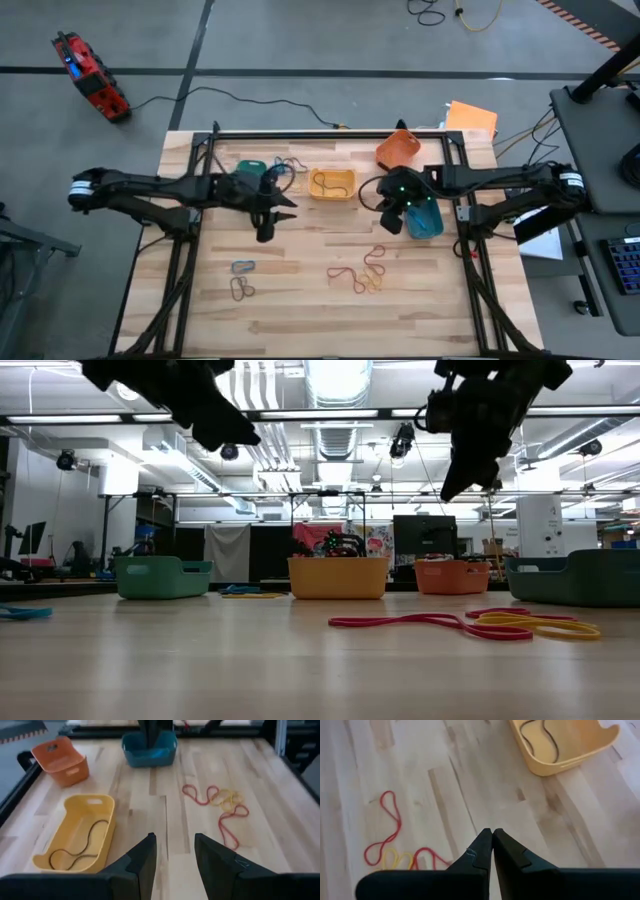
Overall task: Sort rubber bands into baskets
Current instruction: Put the red rubberband into the green bin
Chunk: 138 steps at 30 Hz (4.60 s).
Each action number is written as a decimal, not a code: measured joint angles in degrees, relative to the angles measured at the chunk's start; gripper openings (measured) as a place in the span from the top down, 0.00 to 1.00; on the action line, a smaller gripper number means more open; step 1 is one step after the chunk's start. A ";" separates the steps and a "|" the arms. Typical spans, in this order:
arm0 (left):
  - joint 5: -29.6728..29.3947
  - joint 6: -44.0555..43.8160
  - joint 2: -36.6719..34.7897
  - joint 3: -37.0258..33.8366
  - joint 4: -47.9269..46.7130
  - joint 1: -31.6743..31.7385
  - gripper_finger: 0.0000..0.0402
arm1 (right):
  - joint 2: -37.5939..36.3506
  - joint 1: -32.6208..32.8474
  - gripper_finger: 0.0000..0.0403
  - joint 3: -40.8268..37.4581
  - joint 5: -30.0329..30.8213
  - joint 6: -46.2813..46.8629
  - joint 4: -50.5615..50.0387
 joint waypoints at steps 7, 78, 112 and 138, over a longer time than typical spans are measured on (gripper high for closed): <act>-5.85 -1.35 -4.01 -3.54 2.45 0.00 0.70 | 0.00 2.96 0.98 0.87 0.07 -0.26 -0.11; -11.07 4.52 1.94 -3.54 9.87 0.00 0.70 | 30.30 19.03 0.98 1.09 8.52 -9.67 9.77; -11.02 4.50 1.94 -3.93 10.90 0.02 0.70 | 26.96 18.98 0.74 -1.67 12.90 -6.86 26.50; -9.88 4.98 12.43 -3.87 20.53 0.02 0.70 | 31.70 16.10 0.97 -2.08 13.58 -8.94 28.78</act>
